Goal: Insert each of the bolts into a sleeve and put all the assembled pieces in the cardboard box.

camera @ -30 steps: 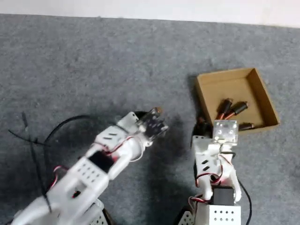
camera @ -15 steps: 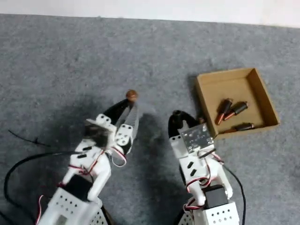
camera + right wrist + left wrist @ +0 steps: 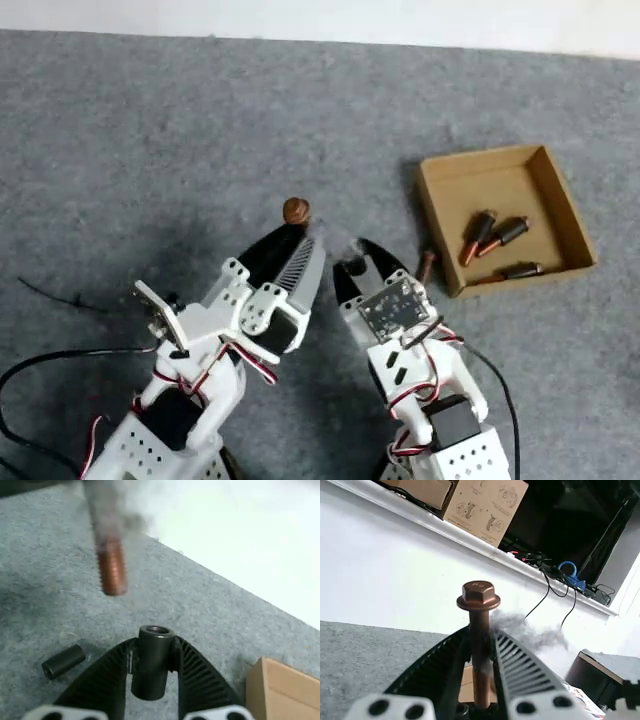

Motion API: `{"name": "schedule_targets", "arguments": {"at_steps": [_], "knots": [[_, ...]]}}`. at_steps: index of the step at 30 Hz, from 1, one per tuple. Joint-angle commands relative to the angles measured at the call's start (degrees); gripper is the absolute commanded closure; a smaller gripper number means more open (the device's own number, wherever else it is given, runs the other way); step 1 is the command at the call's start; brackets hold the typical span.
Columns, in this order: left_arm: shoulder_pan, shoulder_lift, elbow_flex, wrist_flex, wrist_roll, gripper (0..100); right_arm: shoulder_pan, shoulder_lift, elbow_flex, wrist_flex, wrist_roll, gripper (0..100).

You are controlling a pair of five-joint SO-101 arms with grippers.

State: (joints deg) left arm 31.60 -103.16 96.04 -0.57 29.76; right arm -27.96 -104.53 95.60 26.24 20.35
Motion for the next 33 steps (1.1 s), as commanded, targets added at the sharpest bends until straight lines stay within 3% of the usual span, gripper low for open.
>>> {"name": "schedule_targets", "arguments": {"at_steps": [1, 12, 21, 33], "knots": [[1.0, -0.8, 1.2, -2.0, 0.5, 99, -0.5, -0.8, 7.1, -1.9, 0.9, 99.4], [-5.8, -0.8, 1.1, -2.4, 0.8, 99, -0.7, -0.8, 7.1, -8.7, 1.1, 99.4], [-11.0, -0.8, 1.1, -2.4, 9.6, 99, -6.0, -0.8, 7.1, -9.1, 3.1, 99.4], [-5.0, -0.4, 1.2, 1.8, 9.3, 99, -7.8, -0.8, 7.1, -9.2, 5.8, 99.4]]}}
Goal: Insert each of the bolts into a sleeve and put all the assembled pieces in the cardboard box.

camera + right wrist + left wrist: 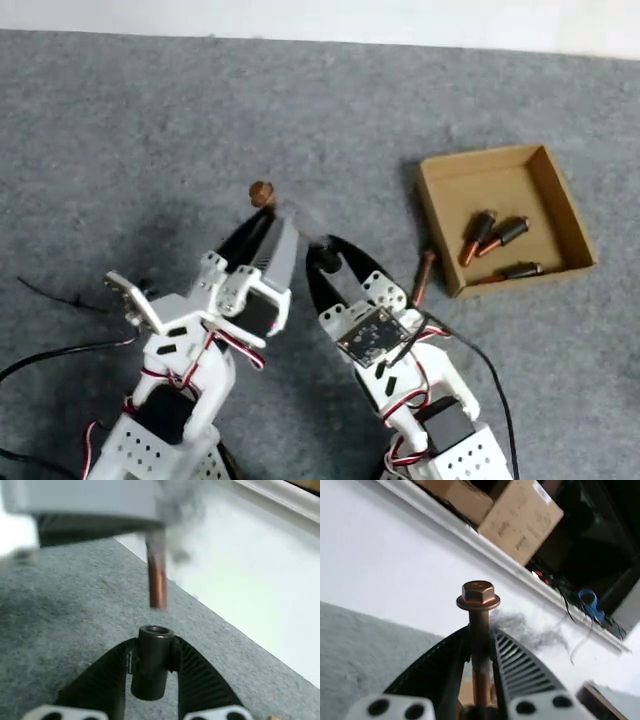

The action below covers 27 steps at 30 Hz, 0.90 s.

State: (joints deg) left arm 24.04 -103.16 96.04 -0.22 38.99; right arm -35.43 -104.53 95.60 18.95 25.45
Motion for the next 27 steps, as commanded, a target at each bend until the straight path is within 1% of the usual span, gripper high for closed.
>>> {"name": "schedule_targets", "arguments": {"at_steps": [1, 7, 17, 27], "knots": [[2.8, -0.4, 1.2, 1.8, 0.1, 99, -0.3, -0.8, 7.1, -1.9, 0.7, 99.4], [3.0, -0.3, 1.2, 2.1, 0.1, 99, -0.1, -0.8, 7.1, -1.7, 0.7, 99.4], [3.0, -0.3, 1.2, 5.5, 0.0, 99, 0.0, -0.8, 7.1, -1.5, 0.7, 99.4], [3.0, -0.3, 1.2, 5.5, -0.1, 99, -0.2, -0.8, 7.2, -0.9, 0.6, 99.4]]}}
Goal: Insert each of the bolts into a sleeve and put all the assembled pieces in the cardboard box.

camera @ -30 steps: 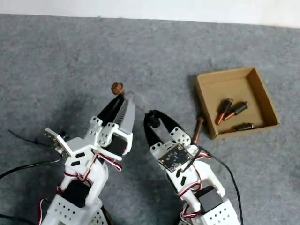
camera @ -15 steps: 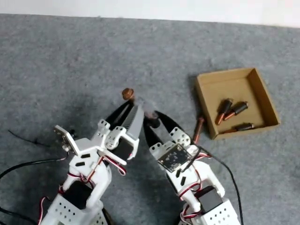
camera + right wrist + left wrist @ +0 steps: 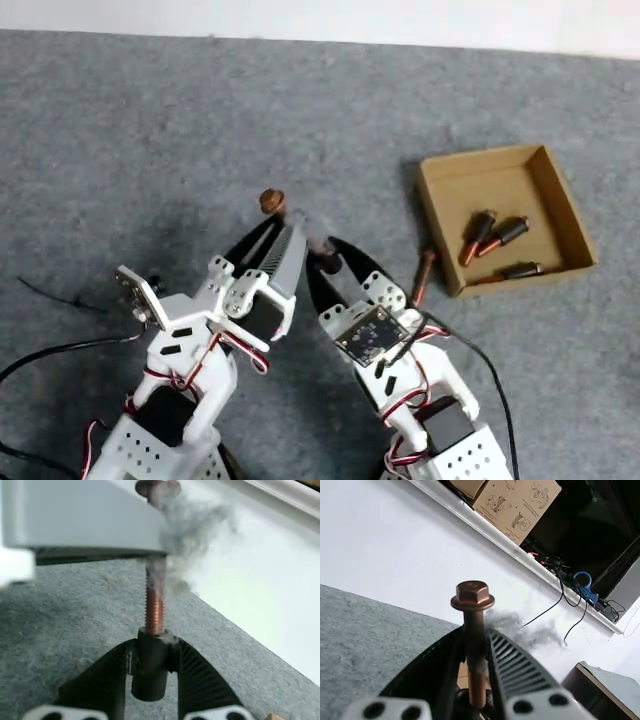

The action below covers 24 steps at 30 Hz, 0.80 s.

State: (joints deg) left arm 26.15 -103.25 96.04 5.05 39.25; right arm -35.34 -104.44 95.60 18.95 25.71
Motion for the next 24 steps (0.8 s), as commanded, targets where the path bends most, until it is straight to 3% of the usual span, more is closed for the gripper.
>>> {"name": "schedule_targets", "arguments": {"at_steps": [1, 24], "knots": [[0.9, -0.2, 1.2, 0.3, -0.4, 99, -0.2, -0.9, 7.2, -0.9, 0.4, 99.4], [0.9, -0.1, 1.2, 1.1, -3.1, 99, -0.5, -0.9, 7.2, -1.0, 0.2, 99.4]]}}
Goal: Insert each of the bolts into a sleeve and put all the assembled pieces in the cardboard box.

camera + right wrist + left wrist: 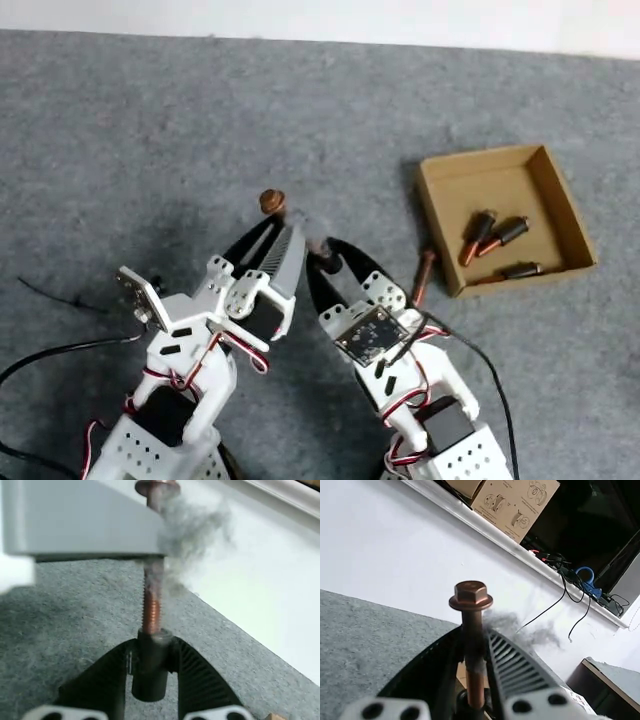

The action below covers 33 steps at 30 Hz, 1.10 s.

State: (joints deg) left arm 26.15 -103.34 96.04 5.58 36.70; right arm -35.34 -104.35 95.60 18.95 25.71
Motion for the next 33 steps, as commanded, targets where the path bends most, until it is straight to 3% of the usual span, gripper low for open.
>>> {"name": "schedule_targets", "arguments": {"at_steps": [1, 33], "knots": [[0.9, 0.0, 1.2, 0.5, -0.5, 99, -0.5, -1.0, 7.1, -1.0, 0.2, 99.4], [0.8, 0.0, 1.2, 0.4, -0.6, 99, -1.4, -1.0, 7.1, -0.9, 0.3, 99.4]]}}
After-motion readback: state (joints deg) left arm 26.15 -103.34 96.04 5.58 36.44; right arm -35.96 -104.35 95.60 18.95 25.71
